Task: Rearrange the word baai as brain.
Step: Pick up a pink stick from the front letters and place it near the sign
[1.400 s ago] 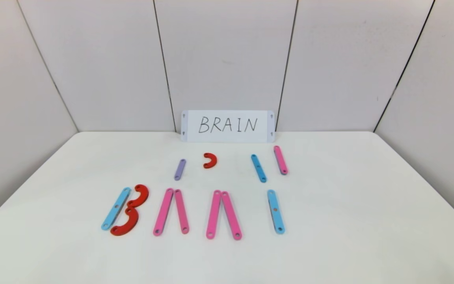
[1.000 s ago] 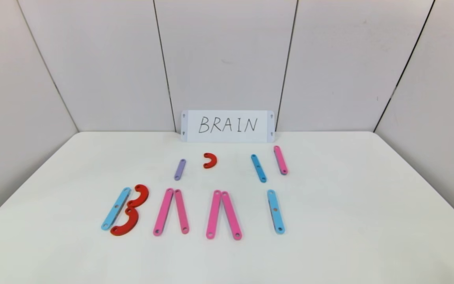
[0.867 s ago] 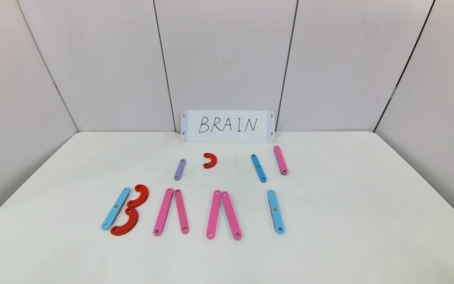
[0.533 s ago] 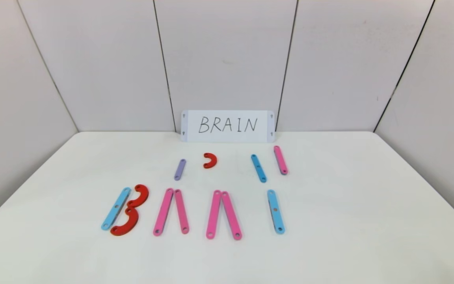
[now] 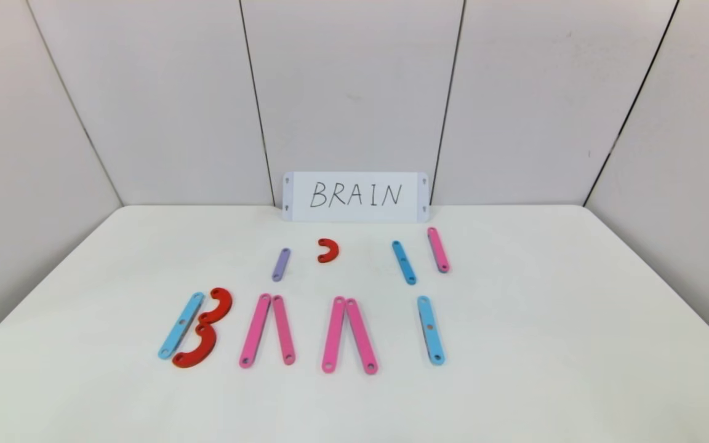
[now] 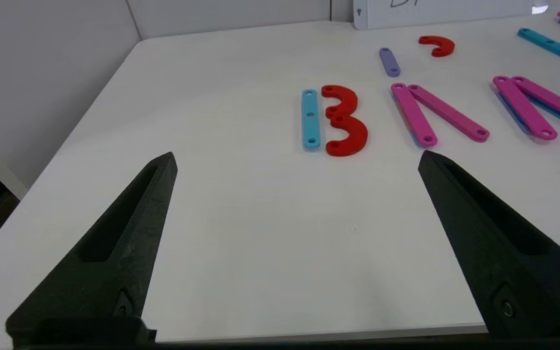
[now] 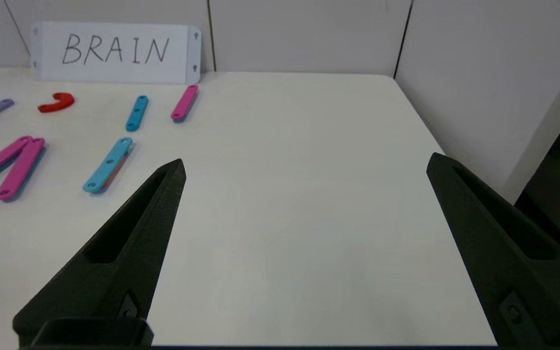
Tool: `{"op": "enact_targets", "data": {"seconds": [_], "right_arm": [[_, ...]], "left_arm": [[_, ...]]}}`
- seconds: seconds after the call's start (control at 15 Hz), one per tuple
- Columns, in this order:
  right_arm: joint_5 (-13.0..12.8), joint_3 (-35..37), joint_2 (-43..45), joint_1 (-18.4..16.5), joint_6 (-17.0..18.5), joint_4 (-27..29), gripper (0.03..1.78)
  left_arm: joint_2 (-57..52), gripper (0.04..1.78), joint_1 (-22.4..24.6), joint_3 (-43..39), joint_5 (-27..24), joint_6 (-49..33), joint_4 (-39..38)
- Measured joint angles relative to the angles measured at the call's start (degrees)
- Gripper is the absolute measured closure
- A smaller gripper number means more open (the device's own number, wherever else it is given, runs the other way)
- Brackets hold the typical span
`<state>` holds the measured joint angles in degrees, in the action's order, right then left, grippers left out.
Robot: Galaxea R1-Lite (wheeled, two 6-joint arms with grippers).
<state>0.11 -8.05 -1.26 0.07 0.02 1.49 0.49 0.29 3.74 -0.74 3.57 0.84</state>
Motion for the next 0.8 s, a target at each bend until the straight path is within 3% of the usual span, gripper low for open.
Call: {"op": "enact_targets", "data": {"seconds": [0.27, 0.6, 0.8], "right_arm": [[0.2, -9.3, -8.3, 0.5, 0.0, 0.1, 0.07], [0.7, -24.7, -25.7, 0.9, 0.0, 2.0, 0.07], [3.3, -34.5, -37.1, 1.0, 0.1, 5.8, 0.07]], "left_arm": [[7.7, 0.08, 0.0, 9.4, 0.1, -0.1, 0.0], [26.6, 0.08, -0.1, 25.0, -0.2, 0.0, 0.9], [39.2, 0.08, -0.1, 35.7, -1.2, 0.3, 4.7]]}}
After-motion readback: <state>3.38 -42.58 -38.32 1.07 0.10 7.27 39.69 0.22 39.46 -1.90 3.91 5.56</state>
